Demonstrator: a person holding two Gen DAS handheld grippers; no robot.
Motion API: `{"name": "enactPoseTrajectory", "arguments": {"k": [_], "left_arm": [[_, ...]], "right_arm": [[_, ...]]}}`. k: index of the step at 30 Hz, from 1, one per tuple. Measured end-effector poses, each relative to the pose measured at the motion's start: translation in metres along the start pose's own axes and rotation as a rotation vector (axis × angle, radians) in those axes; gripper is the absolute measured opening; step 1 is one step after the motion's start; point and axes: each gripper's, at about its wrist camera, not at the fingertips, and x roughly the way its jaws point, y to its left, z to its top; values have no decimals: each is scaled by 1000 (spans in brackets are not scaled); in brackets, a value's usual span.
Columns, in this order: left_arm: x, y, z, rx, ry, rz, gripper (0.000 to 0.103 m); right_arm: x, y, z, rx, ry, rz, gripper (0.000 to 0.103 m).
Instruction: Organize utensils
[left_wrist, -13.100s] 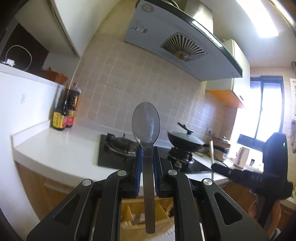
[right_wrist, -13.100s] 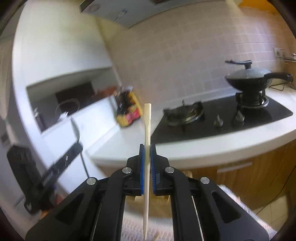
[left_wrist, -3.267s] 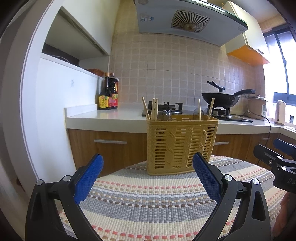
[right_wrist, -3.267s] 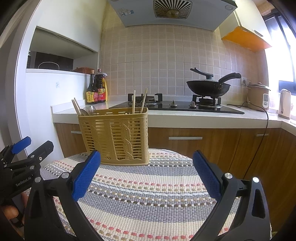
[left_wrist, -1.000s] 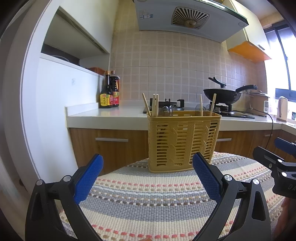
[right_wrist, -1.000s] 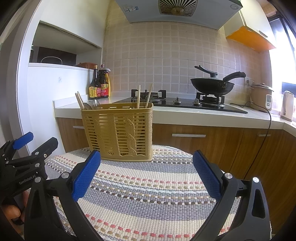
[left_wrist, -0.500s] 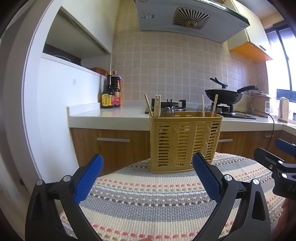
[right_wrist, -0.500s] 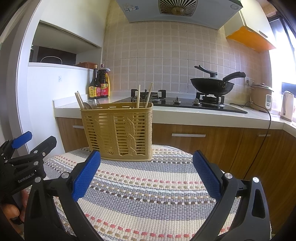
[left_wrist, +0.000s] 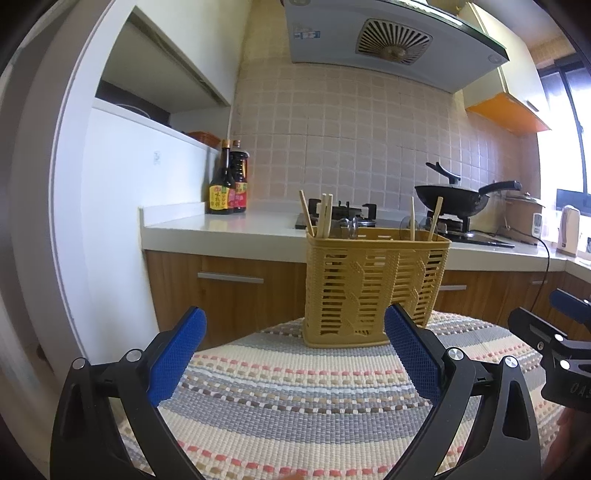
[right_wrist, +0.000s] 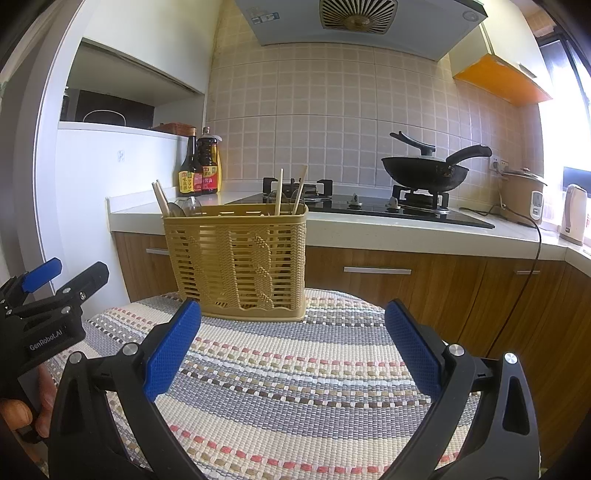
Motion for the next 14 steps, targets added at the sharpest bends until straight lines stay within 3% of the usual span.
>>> {"name": "enactPoseTrajectory", "arguments": {"k": [14], "left_arm": [[3, 7, 1, -27, 11, -1, 96]], "right_arm": [[0, -1, -1, 0, -1, 2, 95]]}}
